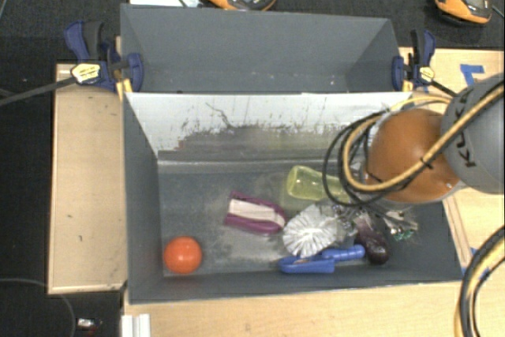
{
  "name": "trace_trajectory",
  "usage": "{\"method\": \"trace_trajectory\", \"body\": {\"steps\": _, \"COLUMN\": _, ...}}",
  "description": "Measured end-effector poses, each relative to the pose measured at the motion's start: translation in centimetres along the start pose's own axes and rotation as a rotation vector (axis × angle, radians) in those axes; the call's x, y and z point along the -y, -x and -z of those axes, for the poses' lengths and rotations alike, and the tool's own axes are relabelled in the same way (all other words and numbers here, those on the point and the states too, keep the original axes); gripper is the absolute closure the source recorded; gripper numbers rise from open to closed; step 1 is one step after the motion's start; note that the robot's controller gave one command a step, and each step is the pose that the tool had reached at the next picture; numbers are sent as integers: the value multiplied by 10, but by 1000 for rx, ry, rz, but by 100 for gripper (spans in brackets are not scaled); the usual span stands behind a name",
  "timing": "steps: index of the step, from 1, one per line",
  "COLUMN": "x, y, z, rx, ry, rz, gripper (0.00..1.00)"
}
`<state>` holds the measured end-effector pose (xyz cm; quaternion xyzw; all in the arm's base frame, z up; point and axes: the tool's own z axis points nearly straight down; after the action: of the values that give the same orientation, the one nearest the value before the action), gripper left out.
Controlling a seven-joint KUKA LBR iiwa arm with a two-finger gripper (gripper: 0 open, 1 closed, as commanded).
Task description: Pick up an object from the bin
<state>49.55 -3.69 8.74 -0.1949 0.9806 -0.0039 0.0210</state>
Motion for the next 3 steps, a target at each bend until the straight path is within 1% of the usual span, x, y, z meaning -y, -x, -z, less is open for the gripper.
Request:
{"method": "trace_trajectory", "body": {"steps": 1, "x": 0, "y": -1, "z": 23, "rx": -5, "ry": 3, "rz": -3, "gripper": 100}}
{"method": "trace_trajectory", "body": {"steps": 2, "x": 1, "y": 1, "z": 44, "rx": 0, "ry": 0, "rz": -5, "gripper": 100}}
{"method": "trace_trajectory", "body": {"steps": 3, "x": 1, "y": 2, "z": 58, "rx": 0, "ry": 0, "rz": -6, "gripper": 100}}
